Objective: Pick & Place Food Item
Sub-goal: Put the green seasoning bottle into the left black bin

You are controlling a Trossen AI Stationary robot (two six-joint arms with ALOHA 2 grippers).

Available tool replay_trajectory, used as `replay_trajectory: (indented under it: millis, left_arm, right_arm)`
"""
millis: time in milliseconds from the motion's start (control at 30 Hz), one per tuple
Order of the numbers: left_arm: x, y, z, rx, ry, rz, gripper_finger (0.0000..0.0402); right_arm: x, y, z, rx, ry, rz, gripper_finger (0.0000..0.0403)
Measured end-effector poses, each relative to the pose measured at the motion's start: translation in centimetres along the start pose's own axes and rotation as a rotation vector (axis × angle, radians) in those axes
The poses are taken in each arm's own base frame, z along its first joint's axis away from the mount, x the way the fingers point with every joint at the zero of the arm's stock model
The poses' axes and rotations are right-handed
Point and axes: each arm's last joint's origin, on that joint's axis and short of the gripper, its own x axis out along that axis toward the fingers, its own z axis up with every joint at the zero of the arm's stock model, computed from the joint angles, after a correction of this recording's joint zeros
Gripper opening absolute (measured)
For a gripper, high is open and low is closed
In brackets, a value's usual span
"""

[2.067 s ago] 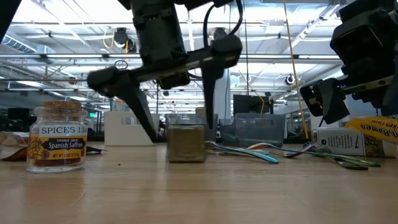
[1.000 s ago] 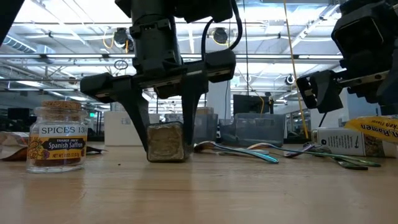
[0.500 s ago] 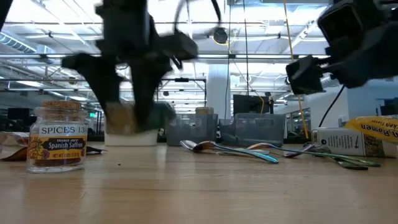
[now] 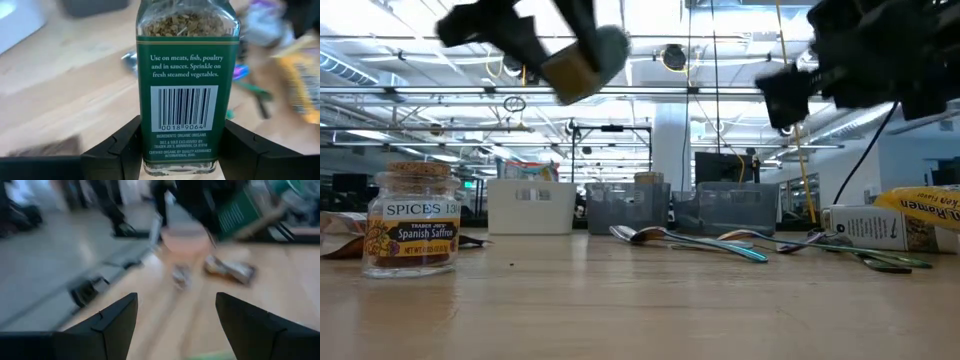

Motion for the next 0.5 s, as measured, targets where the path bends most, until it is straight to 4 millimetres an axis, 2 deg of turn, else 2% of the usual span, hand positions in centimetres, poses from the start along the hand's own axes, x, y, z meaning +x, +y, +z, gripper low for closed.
replay_trajectory:
  millis: [167, 300, 500]
  left_arm:
    - [0.7, -2.5, 0.1, 0.083, -0.118, -0.169, 0.0205]
    - [1.5, -4.3, -0.1, 0.172, -0.195, -0.264, 0.0205]
    - [3.2, -5.8, -1.0, 0.291, -0.243, -0.324, 0.0205]
  right_arm:
    - [0.0, 0.2, 1.0, 0.036, -0.101, 0.069, 0.0263]
    - [-0.1, 0.3, 1.0, 0.061, -0.105, 0.066, 0.0263]
    - [-0.3, 0.4, 1.3, 0.105, -0.204, 0.084, 0.0263]
